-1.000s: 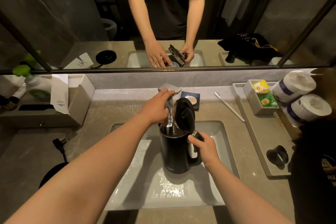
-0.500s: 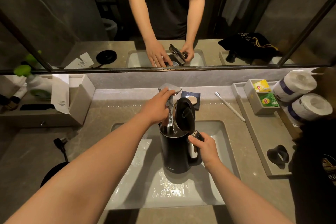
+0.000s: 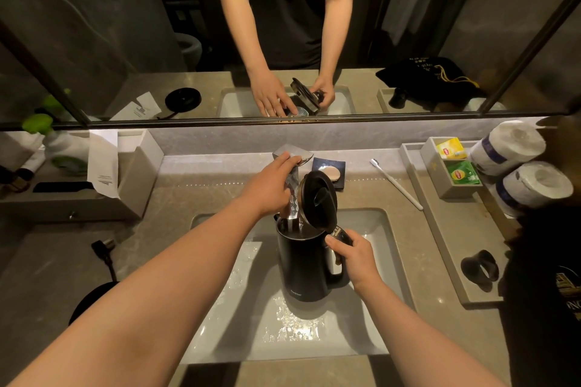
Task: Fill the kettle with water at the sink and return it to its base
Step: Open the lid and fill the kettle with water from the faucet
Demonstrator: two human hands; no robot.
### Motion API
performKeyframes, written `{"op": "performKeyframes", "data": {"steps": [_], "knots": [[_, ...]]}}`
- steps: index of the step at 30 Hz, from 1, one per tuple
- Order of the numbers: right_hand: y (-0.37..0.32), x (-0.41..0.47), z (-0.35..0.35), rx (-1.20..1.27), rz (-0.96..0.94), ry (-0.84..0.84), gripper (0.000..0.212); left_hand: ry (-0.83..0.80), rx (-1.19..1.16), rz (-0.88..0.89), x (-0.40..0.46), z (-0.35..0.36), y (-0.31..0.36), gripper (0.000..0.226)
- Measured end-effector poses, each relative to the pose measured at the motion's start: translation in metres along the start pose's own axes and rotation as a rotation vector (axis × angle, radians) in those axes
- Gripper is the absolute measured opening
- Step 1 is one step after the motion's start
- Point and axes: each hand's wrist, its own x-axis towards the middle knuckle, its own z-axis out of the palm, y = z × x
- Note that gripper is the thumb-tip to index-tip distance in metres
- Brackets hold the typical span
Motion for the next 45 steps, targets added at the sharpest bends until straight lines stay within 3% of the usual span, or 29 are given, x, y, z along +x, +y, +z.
{"op": "performKeyframes", "data": {"steps": [9, 24, 45], "knots": [[-0.0015, 0.0003, 0.0007, 0.013, 0.001, -0.004, 0.014, -0.005, 0.002, -0.004, -0.0002, 0.0002, 0.0003, 0.078], [-0.0022, -0.0017, 0.0011, 0.024, 0.004, -0.002, 0.024, -0.016, -0.003, -0.007, 0.0004, 0.0002, -0.0012, 0.078], [0.0023, -0.0039, 0.0053, 0.019, -0.006, 0.005, 0.011, -0.037, -0.011, -0.004, -0.0006, -0.003, 0.0, 0.079]]}}
